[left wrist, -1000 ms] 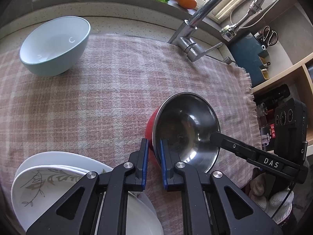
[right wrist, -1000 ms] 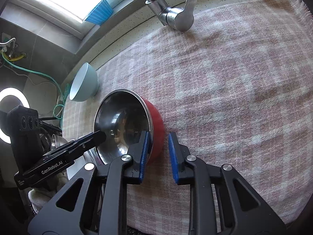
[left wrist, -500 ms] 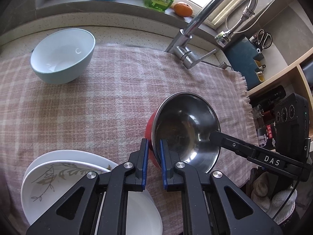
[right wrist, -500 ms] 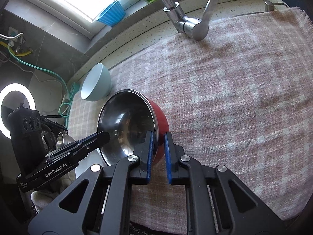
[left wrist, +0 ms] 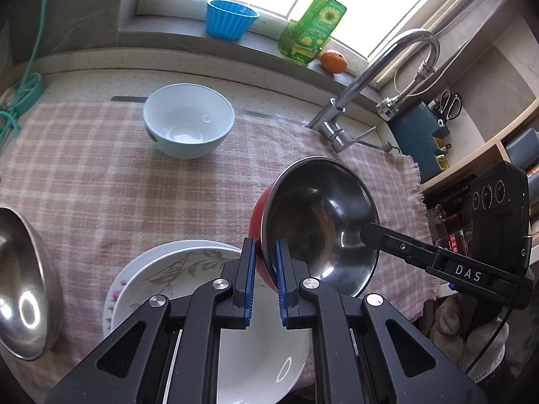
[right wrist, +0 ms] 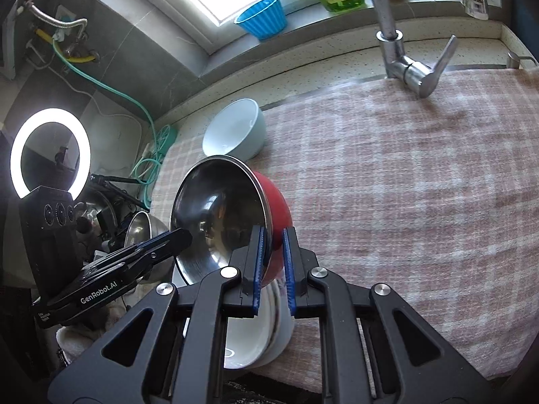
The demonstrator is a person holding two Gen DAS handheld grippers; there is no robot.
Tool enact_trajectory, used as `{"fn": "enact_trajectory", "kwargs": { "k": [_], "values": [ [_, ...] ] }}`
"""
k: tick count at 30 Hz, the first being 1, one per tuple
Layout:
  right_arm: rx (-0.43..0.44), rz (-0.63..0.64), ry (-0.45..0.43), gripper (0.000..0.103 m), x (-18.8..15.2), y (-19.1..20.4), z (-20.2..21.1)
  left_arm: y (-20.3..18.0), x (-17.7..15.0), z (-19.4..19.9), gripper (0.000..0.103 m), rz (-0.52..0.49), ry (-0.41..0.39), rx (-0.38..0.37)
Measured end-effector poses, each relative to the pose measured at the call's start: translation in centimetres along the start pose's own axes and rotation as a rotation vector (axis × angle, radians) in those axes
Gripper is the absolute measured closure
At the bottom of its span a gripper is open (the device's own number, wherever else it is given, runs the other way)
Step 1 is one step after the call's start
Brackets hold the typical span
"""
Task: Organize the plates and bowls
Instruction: 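Lift the red-bottomed steel bowl and lower it into the large steel bowl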
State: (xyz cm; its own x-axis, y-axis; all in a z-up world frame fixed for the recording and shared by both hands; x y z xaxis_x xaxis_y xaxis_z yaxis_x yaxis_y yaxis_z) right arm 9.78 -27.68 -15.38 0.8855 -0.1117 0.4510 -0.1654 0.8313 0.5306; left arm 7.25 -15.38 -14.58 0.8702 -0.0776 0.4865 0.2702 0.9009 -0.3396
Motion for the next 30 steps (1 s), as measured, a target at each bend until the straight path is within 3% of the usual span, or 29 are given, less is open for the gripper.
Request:
{"fn": "enact_trajectory", "kwargs": {
  "k": [19, 30],
  "values": [
    [0.108, 0.195, 0.11, 0.091, -3.7, 13.9, -5.6, 9.7, -4.1, 9.5, 0.093, 0.184, -0.111, 0.114],
    [0.131, 0.271, 0.198, 0.091, -6.4, 19.4, -10.6, 15.3, -7.0, 13.0, 0.093, 0.284, -0.136, 0.183]
  ]
}}
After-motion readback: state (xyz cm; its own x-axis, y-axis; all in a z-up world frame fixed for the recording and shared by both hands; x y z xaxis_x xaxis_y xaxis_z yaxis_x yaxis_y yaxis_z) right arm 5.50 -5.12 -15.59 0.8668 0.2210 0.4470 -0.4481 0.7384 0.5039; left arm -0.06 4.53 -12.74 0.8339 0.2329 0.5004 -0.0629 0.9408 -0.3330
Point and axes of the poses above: each gripper's, at about its wrist camera, not at the fingertips, and z roughly against the way its jaws point, y to its left, x to its top, the point moved 5 cm from there along -z, roughly the way its jaws point, and after that the axes turned 10 degrees about -z, right-handed, at the moved point
